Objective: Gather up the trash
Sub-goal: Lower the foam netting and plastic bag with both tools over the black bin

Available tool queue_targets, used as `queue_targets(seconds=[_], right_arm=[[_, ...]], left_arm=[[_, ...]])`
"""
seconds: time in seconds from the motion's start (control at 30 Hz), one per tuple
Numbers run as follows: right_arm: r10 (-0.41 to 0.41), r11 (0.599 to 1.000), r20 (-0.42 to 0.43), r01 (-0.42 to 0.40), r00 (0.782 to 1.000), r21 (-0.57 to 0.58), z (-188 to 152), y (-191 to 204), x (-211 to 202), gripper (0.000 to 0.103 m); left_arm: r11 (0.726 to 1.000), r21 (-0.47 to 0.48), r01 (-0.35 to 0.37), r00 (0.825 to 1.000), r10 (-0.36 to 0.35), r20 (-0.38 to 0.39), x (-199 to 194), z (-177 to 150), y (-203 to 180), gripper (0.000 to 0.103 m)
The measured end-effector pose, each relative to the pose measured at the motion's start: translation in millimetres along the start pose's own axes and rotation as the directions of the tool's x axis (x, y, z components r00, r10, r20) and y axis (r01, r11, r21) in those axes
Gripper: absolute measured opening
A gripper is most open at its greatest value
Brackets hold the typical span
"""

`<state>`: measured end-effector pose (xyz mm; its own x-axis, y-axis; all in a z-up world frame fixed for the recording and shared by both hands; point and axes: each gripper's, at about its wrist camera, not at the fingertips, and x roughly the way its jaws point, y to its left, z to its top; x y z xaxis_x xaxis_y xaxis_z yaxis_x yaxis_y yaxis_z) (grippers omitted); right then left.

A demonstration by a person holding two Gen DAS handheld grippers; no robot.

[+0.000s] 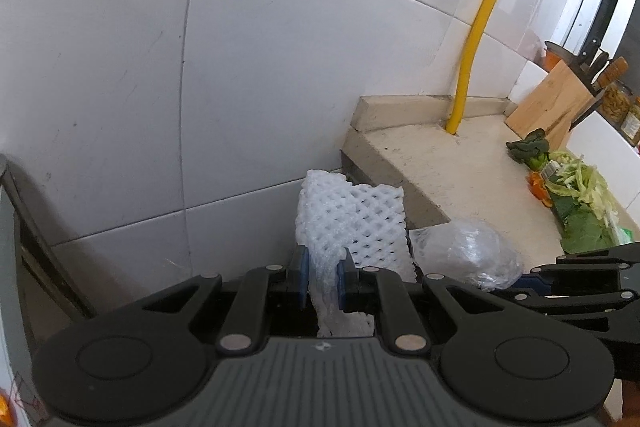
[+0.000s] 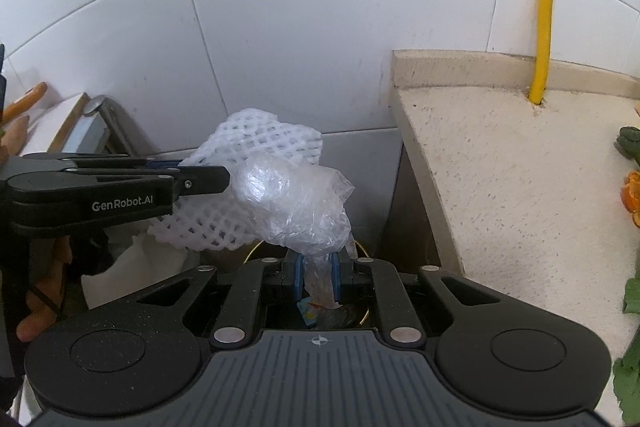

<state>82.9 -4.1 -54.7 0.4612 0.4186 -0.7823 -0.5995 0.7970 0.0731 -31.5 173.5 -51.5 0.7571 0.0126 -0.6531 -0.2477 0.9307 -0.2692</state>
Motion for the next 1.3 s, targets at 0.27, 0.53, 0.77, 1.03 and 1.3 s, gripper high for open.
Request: queue_targets(seconds=[0.27,0.53,0.77,1.03,1.3], right_arm=[[0.002,1.0,-0.008,-0.002,1.0,0.004,3,-2,3,0.019],[0.004,1.0,-0.012,-0.004,1.0,0.001,2,-2,7,0.019],[0.003,1.0,-0.015,-0.003,1.0,0.0,2,-2,7,0.019],[0.008,1.0,-0.027,-0.008,1.0,0.002,2,0,12,0.019],[0.005,1.0,-0.03,-0.005,1.0,0.001,4,1,13,0.019]], left_arm=[[1.0,-0.005,-0.008,1.0,0.008,-0.012,2,-1,2,0.01],[1.0,0.0,-0.021,0.999,0.021,-0.029,7,1,-1,0.01],[1.0,-0.002,-0.021,0.999,0.021,-0.032,9,1,-1,0.01],[1.0,-0.003,-0.017,0.999,0.017,-0.04,12,1,0,0.01],[1.0,-0.002,-0.015,0.999,0.015,-0.045,14,1,1,0.01]])
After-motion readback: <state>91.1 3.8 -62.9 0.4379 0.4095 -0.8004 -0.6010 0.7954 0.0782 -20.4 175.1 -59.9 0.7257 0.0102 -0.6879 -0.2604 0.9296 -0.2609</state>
